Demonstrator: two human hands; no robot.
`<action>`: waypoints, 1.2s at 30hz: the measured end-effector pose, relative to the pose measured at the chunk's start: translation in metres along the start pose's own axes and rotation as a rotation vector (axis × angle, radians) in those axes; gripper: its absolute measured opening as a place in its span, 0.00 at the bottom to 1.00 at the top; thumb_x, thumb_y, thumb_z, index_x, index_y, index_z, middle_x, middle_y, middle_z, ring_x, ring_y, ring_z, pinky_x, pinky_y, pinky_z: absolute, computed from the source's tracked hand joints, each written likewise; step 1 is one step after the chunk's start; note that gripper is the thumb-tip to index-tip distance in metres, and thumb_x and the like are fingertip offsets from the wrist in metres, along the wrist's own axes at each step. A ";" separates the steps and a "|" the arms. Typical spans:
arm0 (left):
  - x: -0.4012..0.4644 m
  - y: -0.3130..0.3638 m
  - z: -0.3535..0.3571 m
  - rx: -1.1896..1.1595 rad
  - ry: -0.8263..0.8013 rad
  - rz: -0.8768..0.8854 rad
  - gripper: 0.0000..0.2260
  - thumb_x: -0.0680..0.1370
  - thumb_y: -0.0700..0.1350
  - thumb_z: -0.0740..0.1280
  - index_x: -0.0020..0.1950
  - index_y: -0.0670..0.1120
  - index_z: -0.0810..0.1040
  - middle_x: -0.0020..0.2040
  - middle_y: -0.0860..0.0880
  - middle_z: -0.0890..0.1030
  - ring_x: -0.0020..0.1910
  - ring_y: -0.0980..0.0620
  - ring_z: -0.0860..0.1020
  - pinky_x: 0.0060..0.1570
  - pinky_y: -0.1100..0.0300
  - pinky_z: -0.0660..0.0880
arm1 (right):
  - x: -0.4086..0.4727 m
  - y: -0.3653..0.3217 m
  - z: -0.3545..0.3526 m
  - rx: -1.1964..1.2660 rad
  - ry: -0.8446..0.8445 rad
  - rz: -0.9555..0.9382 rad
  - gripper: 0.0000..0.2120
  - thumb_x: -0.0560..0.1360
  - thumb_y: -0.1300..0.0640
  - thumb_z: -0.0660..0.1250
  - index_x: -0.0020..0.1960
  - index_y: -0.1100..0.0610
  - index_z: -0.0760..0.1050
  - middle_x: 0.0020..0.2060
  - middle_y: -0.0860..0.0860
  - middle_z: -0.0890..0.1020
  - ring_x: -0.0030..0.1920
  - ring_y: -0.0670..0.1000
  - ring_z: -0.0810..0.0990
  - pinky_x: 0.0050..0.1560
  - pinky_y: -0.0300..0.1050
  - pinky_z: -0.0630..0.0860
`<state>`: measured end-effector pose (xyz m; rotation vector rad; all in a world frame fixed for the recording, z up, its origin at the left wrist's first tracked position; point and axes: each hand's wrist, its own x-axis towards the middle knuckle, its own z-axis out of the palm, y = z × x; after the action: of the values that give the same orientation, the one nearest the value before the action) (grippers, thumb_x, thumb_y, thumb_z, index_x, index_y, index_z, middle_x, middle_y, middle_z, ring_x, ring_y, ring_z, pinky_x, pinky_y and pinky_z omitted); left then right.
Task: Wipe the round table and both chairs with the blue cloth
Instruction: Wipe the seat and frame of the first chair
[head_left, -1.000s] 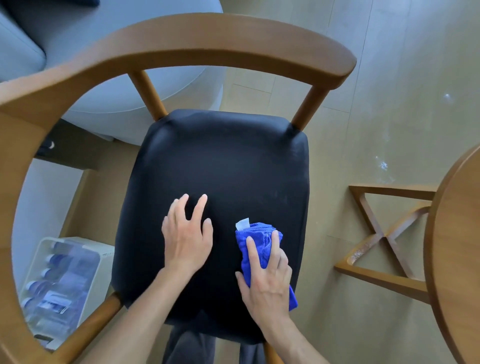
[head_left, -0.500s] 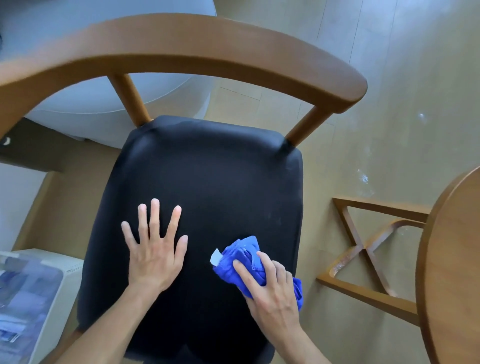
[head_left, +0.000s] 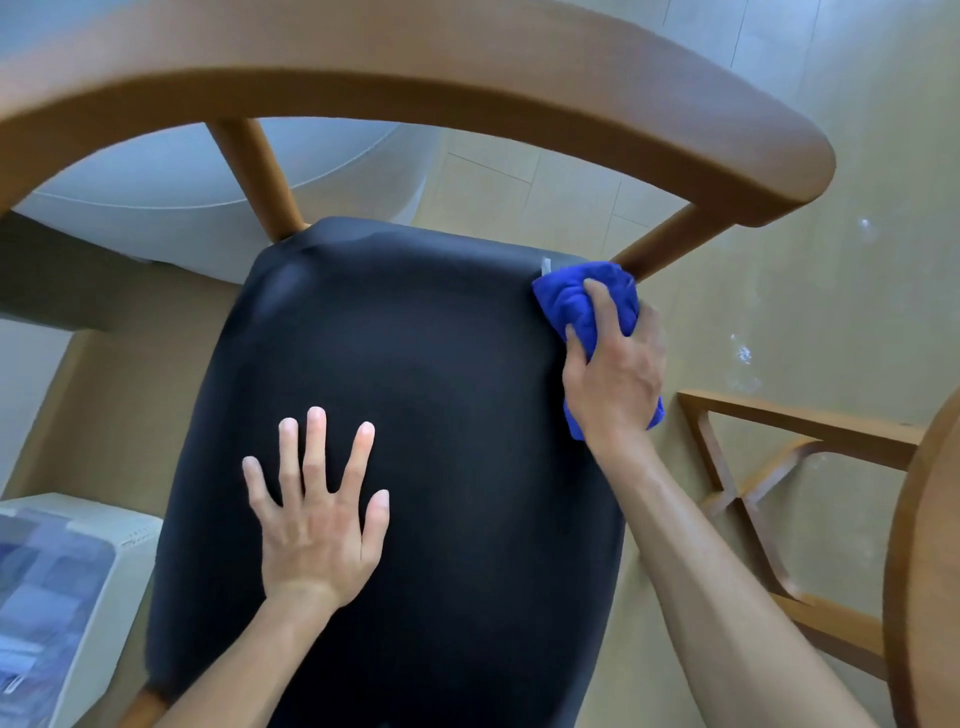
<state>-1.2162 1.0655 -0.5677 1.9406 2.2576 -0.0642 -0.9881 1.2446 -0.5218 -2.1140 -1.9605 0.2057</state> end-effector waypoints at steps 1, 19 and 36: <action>0.000 -0.001 0.001 0.003 0.003 0.001 0.29 0.77 0.58 0.51 0.78 0.52 0.55 0.79 0.40 0.49 0.77 0.37 0.49 0.70 0.32 0.44 | 0.001 -0.003 0.002 -0.002 0.002 0.019 0.21 0.77 0.55 0.65 0.70 0.51 0.70 0.66 0.61 0.71 0.57 0.63 0.73 0.56 0.57 0.73; -0.001 -0.002 0.002 -0.007 0.016 0.002 0.29 0.77 0.57 0.51 0.78 0.51 0.56 0.79 0.41 0.49 0.77 0.38 0.49 0.69 0.32 0.45 | -0.150 0.048 -0.027 0.100 -0.250 -0.761 0.20 0.71 0.64 0.68 0.60 0.48 0.79 0.51 0.60 0.81 0.38 0.59 0.76 0.39 0.49 0.72; 0.000 0.000 0.001 0.005 -0.008 -0.004 0.30 0.77 0.57 0.52 0.78 0.52 0.54 0.78 0.39 0.51 0.77 0.36 0.50 0.70 0.31 0.46 | 0.020 -0.050 0.016 -0.077 0.013 0.272 0.21 0.77 0.58 0.61 0.70 0.50 0.67 0.65 0.63 0.67 0.55 0.66 0.72 0.52 0.58 0.74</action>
<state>-1.2158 1.0651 -0.5687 1.9347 2.2593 -0.0780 -1.0389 1.2687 -0.5225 -2.4210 -1.6936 0.1675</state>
